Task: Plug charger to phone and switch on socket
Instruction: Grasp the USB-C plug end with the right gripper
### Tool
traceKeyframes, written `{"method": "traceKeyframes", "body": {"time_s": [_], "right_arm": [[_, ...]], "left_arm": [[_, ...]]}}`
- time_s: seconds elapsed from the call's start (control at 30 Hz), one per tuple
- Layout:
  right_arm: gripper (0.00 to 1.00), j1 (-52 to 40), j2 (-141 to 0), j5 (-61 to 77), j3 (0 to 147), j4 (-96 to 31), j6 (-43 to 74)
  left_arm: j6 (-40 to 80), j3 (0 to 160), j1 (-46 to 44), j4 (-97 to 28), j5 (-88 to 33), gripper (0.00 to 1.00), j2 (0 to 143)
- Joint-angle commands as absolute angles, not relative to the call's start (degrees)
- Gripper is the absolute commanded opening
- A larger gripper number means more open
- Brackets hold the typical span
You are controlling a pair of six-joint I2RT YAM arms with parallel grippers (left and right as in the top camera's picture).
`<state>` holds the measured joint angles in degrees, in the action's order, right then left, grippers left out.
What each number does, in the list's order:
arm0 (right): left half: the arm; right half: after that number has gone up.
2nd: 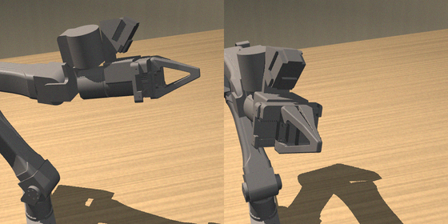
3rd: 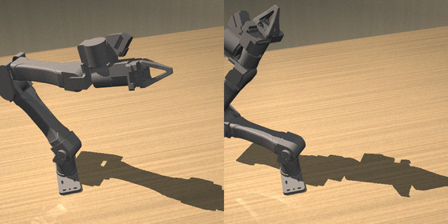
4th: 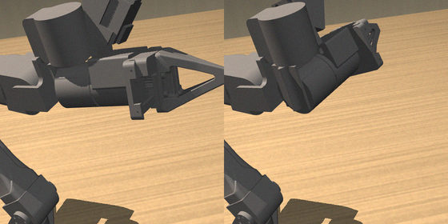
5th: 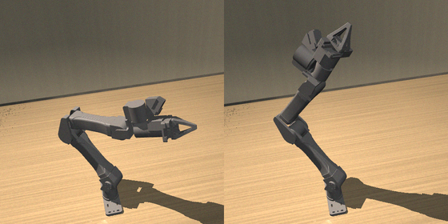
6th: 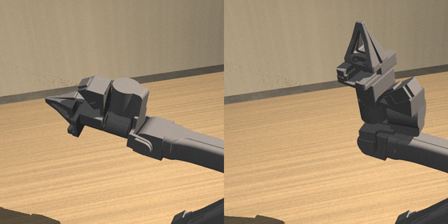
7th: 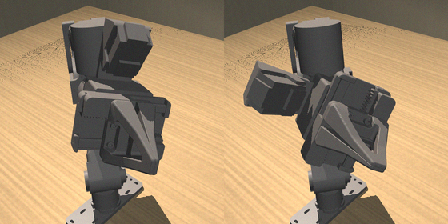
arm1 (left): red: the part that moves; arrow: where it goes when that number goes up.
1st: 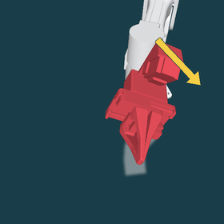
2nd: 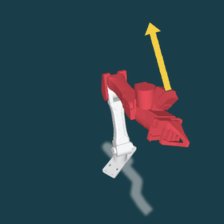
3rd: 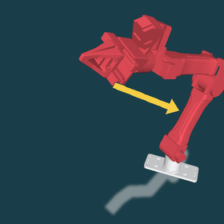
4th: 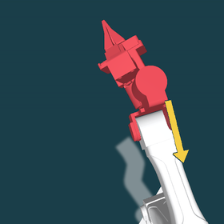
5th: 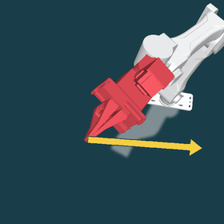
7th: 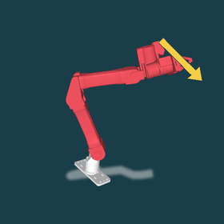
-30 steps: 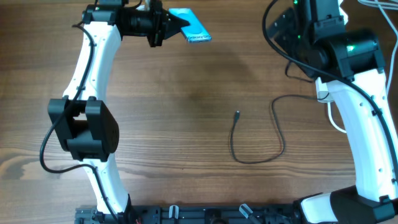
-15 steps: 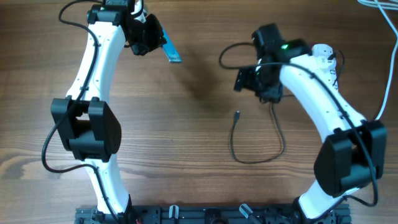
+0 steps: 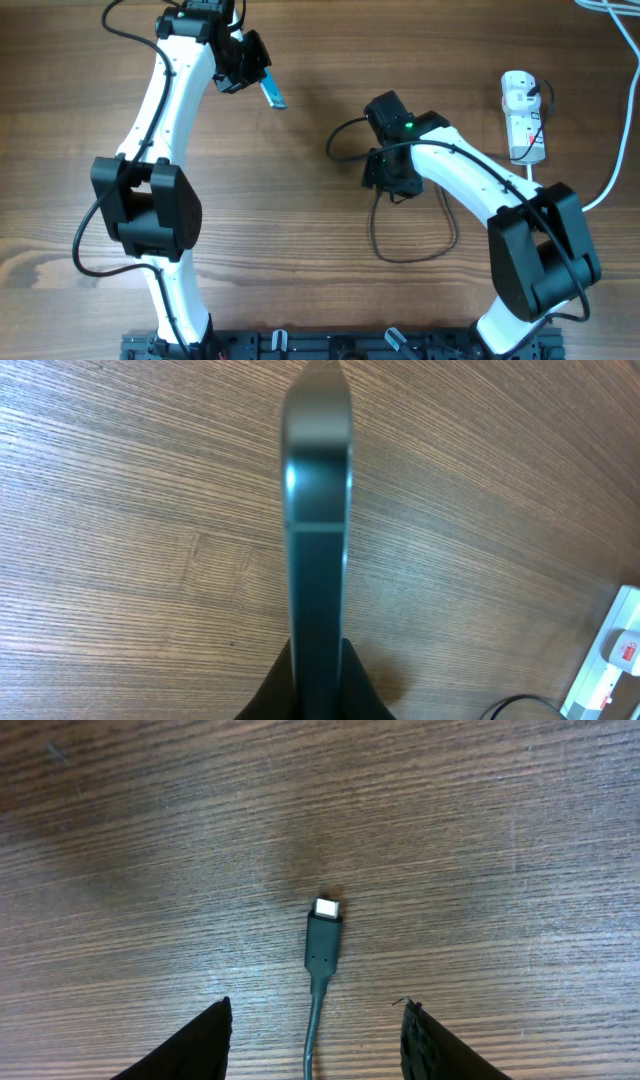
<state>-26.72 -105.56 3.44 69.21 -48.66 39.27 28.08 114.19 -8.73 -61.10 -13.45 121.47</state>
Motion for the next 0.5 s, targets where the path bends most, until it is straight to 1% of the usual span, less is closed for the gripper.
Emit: {"method": "traceKeyframes", "body": {"time_s": [0.0,0.13,0.23,0.3,0.37,0.47], "right_arm": [[0.55,-27.20,-107.07,0.82,68.86,-48.42,40.71],[0.55,-27.20,-111.55,0.93,68.86,-47.75,40.69],[0.50,-27.20,-113.30,3.79,68.86,-46.81,40.64],[0.49,-27.20,-114.04,4.29,68.86,-47.42,40.64],[0.41,-27.20,-114.98,4.32,68.86,-48.51,40.71],[0.36,-27.66,-114.98,5.26,68.86,-49.43,40.75]], "left_arm": [[26.98,115.31,-8.91,-60.88,-13.15,0.04,119.81],[26.98,115.31,-8.91,-60.90,-13.15,0.04,119.81],[26.98,115.31,-8.91,-60.86,-13.15,0.04,119.81],[26.98,115.31,-8.91,-60.86,-13.17,0.04,119.81],[26.98,115.31,-8.91,-60.86,-13.17,0.04,119.81],[26.98,115.31,-8.91,-60.86,-13.17,0.04,119.81]]}}
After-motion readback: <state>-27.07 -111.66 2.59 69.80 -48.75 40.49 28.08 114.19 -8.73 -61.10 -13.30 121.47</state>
